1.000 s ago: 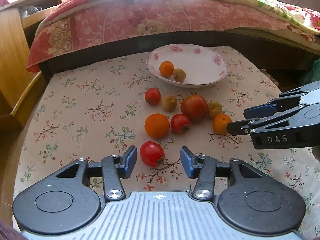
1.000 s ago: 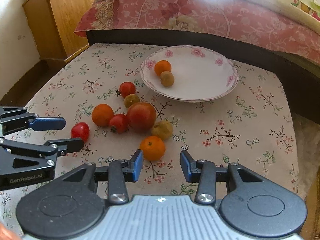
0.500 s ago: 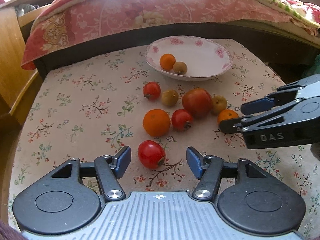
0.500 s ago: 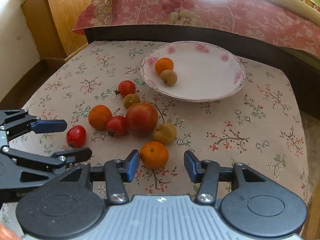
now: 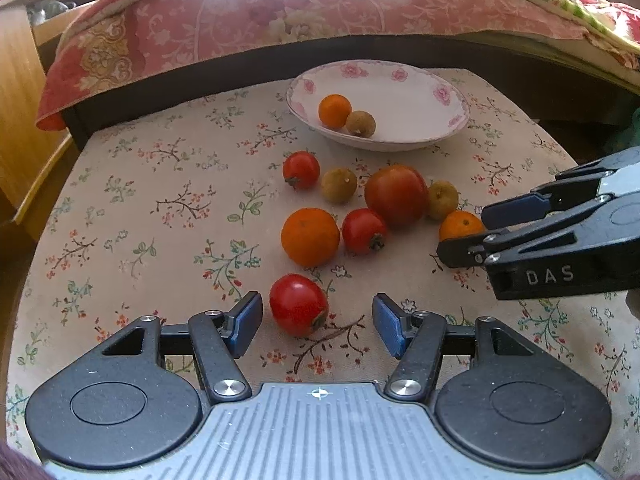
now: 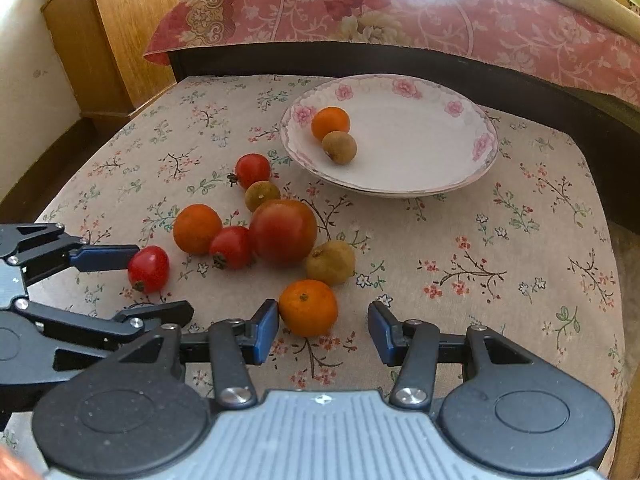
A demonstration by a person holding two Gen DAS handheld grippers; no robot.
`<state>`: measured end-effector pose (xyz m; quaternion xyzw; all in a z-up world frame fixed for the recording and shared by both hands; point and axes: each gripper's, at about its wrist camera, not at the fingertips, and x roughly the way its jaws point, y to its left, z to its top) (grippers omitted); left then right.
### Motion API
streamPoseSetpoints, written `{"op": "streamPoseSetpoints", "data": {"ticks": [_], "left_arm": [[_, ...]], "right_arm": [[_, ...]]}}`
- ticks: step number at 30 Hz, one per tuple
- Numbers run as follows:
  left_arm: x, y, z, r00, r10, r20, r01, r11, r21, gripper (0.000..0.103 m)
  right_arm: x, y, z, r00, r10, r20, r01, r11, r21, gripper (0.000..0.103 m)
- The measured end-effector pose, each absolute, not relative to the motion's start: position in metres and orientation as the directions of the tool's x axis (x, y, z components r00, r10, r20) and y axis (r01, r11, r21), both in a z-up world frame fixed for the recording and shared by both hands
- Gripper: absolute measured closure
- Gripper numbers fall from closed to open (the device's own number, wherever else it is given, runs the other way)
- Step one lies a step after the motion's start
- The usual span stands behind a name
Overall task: Organize fruits
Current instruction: 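Move left gripper toward a red tomato while right gripper approaches another tangerine, then close left gripper on the red tomato while right gripper closes on the tangerine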
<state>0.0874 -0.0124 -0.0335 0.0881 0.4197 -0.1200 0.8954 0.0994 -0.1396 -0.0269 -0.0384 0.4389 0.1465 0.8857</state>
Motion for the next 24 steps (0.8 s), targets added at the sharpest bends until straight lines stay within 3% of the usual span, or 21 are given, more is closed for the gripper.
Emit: {"op": "streamPoseSetpoints", "data": {"ticks": [10, 15, 19, 24], "left_arm": [[0.0912, -0.0104, -0.0346, 0.611, -0.144, -0.779, 0.283, 0.958, 0.045, 0.046], [0.0953, -0.0078, -0.0351, 0.609, -0.143, -0.78, 0.271, 0.962, 0.035, 0.056], [0.0932, -0.0097, -0.0348, 0.605, -0.158, -0.78, 0.295, 0.955, 0.036, 0.064], [0.0901, -0.0109, -0.0335, 0.597, -0.181, -0.782, 0.316, 0.949, 0.022, 0.065]], "right_arm": [[0.0989, -0.1379, -0.0265, 0.567, 0.218, -0.795, -0.298, 0.953, 0.05, 0.053], [0.098, -0.1394, -0.0255, 0.571, 0.231, -0.788, -0.307, 0.95, 0.057, 0.068], [0.0959, -0.1398, -0.0256, 0.582, 0.222, -0.782, -0.309, 0.95, 0.04, 0.069], [0.0923, -0.1402, -0.0223, 0.571, 0.246, -0.783, -0.327, 0.943, 0.059, 0.069]]}}
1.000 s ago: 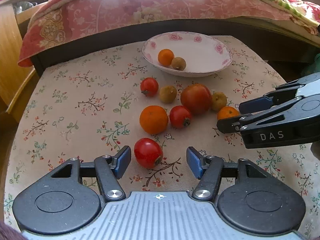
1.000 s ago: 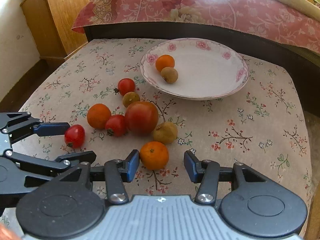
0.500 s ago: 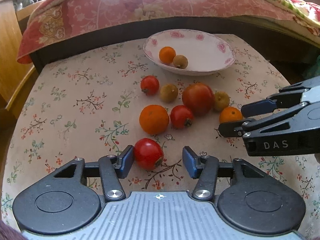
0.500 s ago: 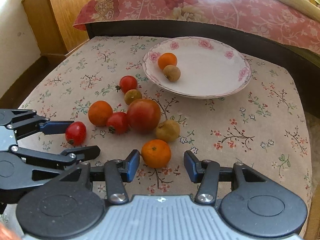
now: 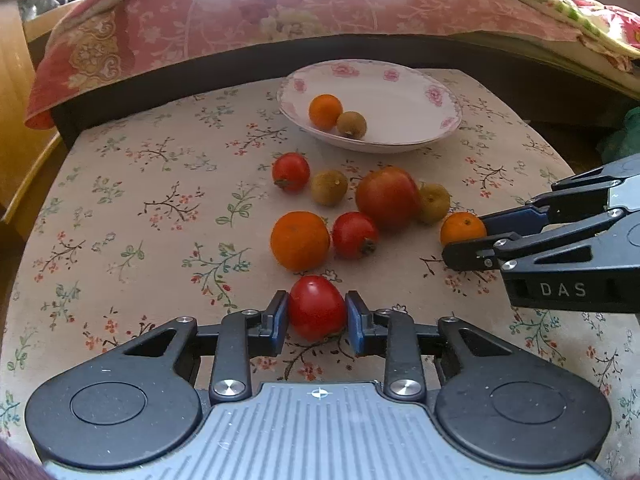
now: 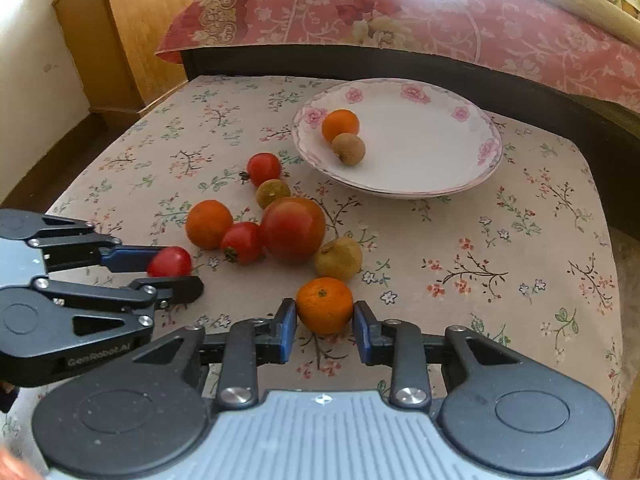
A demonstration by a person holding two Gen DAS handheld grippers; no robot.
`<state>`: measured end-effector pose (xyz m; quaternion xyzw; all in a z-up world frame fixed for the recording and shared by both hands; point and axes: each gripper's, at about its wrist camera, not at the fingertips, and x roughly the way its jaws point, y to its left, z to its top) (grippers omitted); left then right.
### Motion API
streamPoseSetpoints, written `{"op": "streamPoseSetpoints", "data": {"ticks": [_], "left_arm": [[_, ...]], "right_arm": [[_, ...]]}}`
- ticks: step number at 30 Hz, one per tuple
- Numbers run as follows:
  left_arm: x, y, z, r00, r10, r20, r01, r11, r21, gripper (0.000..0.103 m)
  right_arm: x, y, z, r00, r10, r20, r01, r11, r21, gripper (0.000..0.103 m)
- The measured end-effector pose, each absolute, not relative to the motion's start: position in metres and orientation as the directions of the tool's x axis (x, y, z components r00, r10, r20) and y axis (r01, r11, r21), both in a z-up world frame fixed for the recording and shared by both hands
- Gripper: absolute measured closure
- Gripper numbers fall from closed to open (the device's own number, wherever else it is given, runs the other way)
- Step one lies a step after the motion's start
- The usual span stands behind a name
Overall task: Organize fruits
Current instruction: 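Close left gripper on the red tomato while right gripper closes on the tangerine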
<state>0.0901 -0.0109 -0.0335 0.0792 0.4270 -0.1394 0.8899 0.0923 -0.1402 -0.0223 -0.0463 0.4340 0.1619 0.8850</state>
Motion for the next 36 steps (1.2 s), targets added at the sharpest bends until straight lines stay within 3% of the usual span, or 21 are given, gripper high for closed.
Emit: {"op": "streamPoseSetpoints", "data": {"ticks": [7, 15, 25, 29, 32, 36], "left_arm": [[0.086, -0.017, -0.034, 0.594, -0.194, -0.781, 0.353, 0.935, 0.036, 0.064], [0.084, -0.025, -0.034, 0.594, -0.2, -0.779, 0.38, 0.923, 0.053, 0.051], [0.084, -0.025, -0.035, 0.594, -0.201, -0.779, 0.377, 0.925, 0.049, 0.051], [0.083, -0.026, -0.034, 0.594, -0.201, -0.779, 0.381, 0.923, 0.053, 0.053], [0.083, -0.027, -0.034, 0.589, -0.208, -0.781, 0.387, 0.921, 0.046, 0.065], [0.084, -0.028, -0.033, 0.585, -0.206, -0.784, 0.383, 0.923, 0.044, 0.066]], "right_arm": [[0.083, -0.135, -0.023, 0.548, 0.255, -0.797, -0.371, 0.928, 0.042, 0.069], [0.086, -0.141, -0.025, 0.546, 0.253, -0.799, -0.364, 0.93, 0.046, 0.067], [0.087, -0.14, -0.026, 0.55, 0.256, -0.795, -0.376, 0.926, 0.038, 0.061], [0.088, -0.138, -0.025, 0.559, 0.255, -0.789, -0.38, 0.924, 0.029, 0.061], [0.09, -0.135, -0.027, 0.553, 0.236, -0.799, -0.381, 0.925, 0.01, 0.066], [0.09, -0.132, -0.027, 0.549, 0.234, -0.802, -0.394, 0.919, -0.002, 0.069]]}}
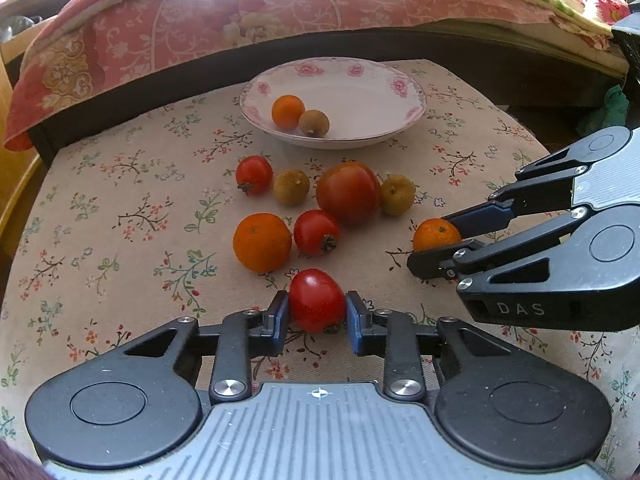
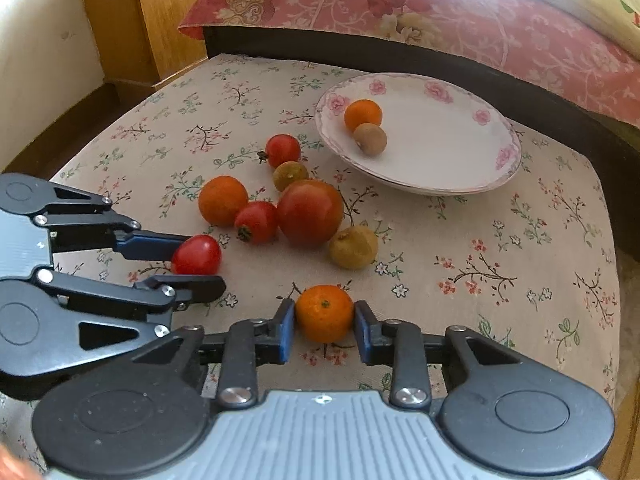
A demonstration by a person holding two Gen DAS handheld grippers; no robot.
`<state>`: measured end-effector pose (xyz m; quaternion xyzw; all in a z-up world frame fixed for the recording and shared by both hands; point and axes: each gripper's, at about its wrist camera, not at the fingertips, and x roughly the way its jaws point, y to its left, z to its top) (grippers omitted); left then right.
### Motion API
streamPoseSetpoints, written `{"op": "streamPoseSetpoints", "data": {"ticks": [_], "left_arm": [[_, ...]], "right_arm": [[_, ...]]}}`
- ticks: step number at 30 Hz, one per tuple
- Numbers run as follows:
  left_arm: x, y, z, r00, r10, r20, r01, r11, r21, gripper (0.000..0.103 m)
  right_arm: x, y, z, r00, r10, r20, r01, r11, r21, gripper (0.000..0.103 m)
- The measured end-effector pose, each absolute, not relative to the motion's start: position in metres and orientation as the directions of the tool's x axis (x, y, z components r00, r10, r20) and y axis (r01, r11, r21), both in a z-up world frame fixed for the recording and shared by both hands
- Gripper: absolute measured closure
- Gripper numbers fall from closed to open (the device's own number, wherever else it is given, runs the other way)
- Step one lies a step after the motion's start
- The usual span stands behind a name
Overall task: Organize fruits
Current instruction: 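Close left gripper on the red tomato while right gripper closes on the tangerine, then carry tomato and tangerine over the white plate and open both grippers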
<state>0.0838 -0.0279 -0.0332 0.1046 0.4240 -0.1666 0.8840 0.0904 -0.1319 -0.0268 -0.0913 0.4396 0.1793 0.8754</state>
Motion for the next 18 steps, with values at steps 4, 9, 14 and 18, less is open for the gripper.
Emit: {"op": "streamPoseSetpoints", "data": {"ticks": [4, 9, 14, 18], "left_arm": [[0.084, -0.028, -0.032, 0.579, -0.213, -0.787, 0.383, 0.923, 0.032, 0.066], [0.085, -0.031, -0.02, 0.598, -0.229, -0.768, 0.388, 0.921, 0.026, 0.066], [0.088, -0.035, -0.008, 0.625, -0.238, -0.743, 0.383, 0.923, 0.027, 0.066], [0.092, -0.04, -0.003, 0.638, -0.238, -0.733, 0.385, 0.922, 0.036, 0.066]], "right_arm": [[0.091, -0.134, -0.026, 0.546, 0.233, -0.805, -0.39, 0.921, 0.002, 0.069], [0.091, -0.134, -0.02, 0.555, 0.247, -0.795, -0.387, 0.922, 0.016, 0.069], [0.092, -0.139, -0.008, 0.583, 0.25, -0.773, -0.367, 0.93, 0.024, 0.069], [0.094, -0.143, -0.002, 0.603, 0.238, -0.762, -0.344, 0.939, 0.021, 0.069]]}}
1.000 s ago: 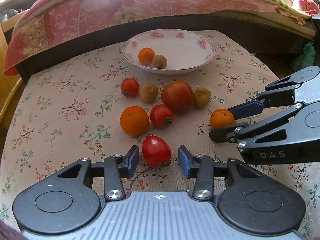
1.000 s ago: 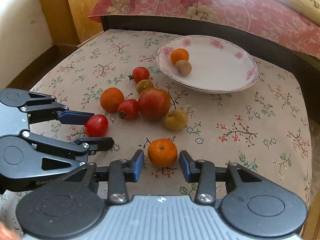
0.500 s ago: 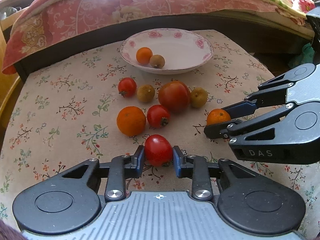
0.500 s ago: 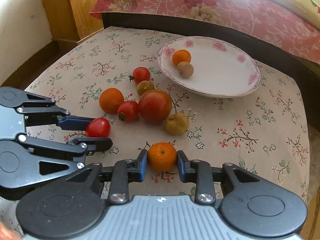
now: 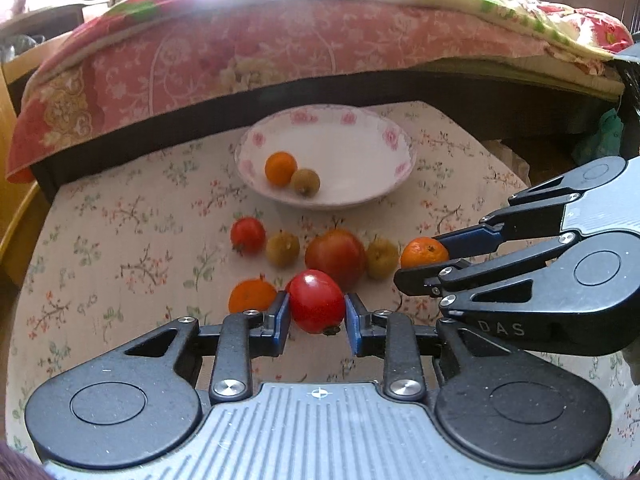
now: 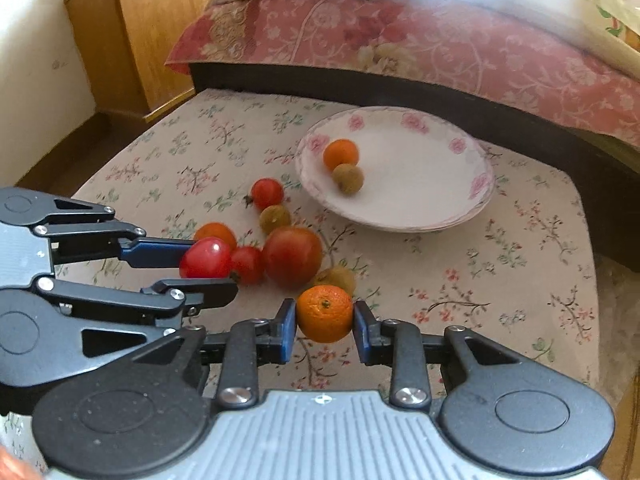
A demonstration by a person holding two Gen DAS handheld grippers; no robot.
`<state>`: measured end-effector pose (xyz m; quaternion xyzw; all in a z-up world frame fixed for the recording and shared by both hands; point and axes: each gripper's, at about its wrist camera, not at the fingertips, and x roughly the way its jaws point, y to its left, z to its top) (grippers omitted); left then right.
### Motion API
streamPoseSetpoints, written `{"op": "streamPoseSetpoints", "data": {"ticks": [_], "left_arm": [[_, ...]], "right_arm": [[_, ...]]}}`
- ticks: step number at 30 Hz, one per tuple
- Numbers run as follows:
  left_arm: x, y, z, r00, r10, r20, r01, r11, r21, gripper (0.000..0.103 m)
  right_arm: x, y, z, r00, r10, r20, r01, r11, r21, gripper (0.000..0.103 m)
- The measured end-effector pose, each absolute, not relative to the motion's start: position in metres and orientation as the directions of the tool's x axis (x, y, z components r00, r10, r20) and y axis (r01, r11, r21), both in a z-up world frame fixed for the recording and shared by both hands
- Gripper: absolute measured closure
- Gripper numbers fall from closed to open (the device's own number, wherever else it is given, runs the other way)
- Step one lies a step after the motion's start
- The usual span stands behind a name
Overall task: Organize fruits
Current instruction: 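Carry tomato and tangerine over the white plate and open both grippers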
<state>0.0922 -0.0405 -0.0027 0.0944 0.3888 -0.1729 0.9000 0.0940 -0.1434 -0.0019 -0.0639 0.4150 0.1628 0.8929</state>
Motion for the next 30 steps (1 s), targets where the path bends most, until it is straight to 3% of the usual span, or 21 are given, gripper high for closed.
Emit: {"op": "streamPoseSetpoints", "data": {"ticks": [16, 30], "left_arm": [[0.13, -0.057, 0.017, 0.694, -0.228, -0.683, 0.352, 0.935, 0.045, 0.068], [0.166, -0.068, 0.006, 0.686, -0.241, -0.686, 0.366, 0.93, 0.039, 0.068]], "right_arm": [[0.129, -0.159, 0.024, 0.691, 0.197, -0.696, -0.258, 0.966, 0.017, 0.069], [0.165, -0.178, 0.015, 0.696, 0.17, -0.698, -0.198, 0.979, 0.042, 0.069]]}}
